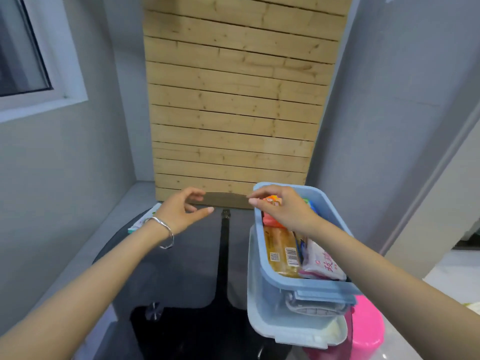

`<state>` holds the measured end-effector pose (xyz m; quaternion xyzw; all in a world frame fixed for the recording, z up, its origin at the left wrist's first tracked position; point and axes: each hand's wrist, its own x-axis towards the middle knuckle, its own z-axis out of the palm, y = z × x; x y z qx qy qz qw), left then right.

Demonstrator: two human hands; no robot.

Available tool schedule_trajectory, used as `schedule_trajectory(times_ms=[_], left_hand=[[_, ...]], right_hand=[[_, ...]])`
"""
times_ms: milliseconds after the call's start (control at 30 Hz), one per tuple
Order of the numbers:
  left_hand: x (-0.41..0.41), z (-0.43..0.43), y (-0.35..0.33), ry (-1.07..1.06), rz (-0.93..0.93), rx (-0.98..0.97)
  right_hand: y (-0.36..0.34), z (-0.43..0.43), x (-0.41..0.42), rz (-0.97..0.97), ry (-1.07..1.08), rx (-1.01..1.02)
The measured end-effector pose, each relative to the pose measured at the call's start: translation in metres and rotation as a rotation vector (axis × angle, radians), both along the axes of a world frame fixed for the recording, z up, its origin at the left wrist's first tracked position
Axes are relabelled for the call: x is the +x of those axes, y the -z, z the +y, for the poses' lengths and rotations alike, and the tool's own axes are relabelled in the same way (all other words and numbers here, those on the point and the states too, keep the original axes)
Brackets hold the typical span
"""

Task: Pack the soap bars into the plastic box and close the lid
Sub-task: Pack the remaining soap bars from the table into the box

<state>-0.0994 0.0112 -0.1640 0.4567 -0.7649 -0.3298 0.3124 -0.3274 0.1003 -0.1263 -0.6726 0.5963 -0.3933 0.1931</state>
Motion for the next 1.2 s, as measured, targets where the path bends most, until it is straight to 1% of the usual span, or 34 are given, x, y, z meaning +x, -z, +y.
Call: schedule_trajectory(times_ms=[167,233,267,333,400,467,567,700,833,933,1000,1033,1100,1167,1200], left_hand=[[0.061,-0.040,0.050,-0.212,-0.048,0.065],[0.080,-0.053,0.069,-0.301,-0.077,0.064],[0.087,-0.059,0.078,-0.332,-0.123,0.066],[0.097,-0.070,0.094,-0.347,-0.231,0.070],[0.100,-0.078,0.106,-0.319,-0.268,0.054],[0.100,-0.086,0.114,-0.326,-0.264,0.071],[0.093,-0.095,0.122,-0.386,-0.211,0.159],[0.084,-0.100,0.125,-0.392,-0.266,0.112],[0.082,-0.091,0.110,-0.358,-0.139,0.059],[0.072,-0.070,0.083,-0.300,-0.027,-0.022],[0.061,-0.052,0.058,-0.250,0.047,-0.083],[0.056,-0.043,0.045,-0.229,0.082,-0.109],[0.045,-0.026,0.017,-0.192,0.157,-0.153],[0.032,-0.008,-0.008,-0.154,0.187,-0.199],[0.025,0.002,-0.018,-0.136,0.182,-0.228]], right_hand=[[0.010,-0.043,0.056,0.041,-0.074,0.072],[0.016,-0.057,0.073,0.110,-0.089,0.105],[0.019,-0.061,0.079,0.141,-0.107,0.116],[0.026,-0.068,0.084,0.189,-0.158,0.149],[0.035,-0.070,0.082,0.262,-0.202,0.243],[0.039,-0.073,0.080,0.336,-0.226,0.358],[0.042,-0.076,0.079,0.342,-0.235,0.423],[0.042,-0.077,0.079,0.339,-0.232,0.480],[0.042,-0.078,0.080,0.296,-0.194,0.472],[0.039,-0.077,0.081,0.179,-0.148,0.472],[0.033,-0.073,0.083,0.018,-0.119,0.501],[0.029,-0.071,0.083,-0.089,-0.113,0.510],[0.015,-0.066,0.079,-0.366,-0.116,0.503],[-0.004,-0.058,0.072,-0.650,-0.118,0.438],[-0.014,-0.054,0.066,-0.737,-0.101,0.393]])
